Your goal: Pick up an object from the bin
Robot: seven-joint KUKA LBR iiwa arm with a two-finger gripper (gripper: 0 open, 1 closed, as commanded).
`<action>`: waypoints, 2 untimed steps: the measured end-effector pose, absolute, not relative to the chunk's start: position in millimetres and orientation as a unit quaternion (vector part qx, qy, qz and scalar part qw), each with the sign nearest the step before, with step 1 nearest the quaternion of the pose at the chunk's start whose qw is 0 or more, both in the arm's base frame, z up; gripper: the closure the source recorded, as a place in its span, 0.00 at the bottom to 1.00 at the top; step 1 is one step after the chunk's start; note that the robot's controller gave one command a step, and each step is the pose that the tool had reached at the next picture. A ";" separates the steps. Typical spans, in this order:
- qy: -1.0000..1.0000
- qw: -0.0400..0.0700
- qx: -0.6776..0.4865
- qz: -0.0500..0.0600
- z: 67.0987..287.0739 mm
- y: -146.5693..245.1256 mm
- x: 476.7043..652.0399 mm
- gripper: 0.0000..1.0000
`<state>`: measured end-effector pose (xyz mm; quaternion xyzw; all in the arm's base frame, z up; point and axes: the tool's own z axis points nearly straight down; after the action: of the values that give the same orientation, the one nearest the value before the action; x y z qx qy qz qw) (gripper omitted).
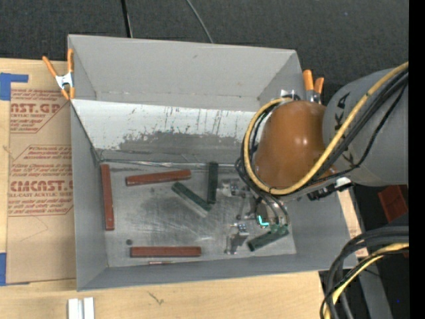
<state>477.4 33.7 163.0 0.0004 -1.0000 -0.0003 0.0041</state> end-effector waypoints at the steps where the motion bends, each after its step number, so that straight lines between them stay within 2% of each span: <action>1: -1.000 0.000 0.000 0.000 166.5 33.5 479.4 0.00; 2: -0.999 -0.002 0.038 0.000 94.5 37.5 483.5 0.00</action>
Offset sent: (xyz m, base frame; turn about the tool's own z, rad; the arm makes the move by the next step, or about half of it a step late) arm 0.0057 0.0052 -0.0930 -0.1009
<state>483.5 37.5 94.5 0.0385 -0.9993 -0.0002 -0.0024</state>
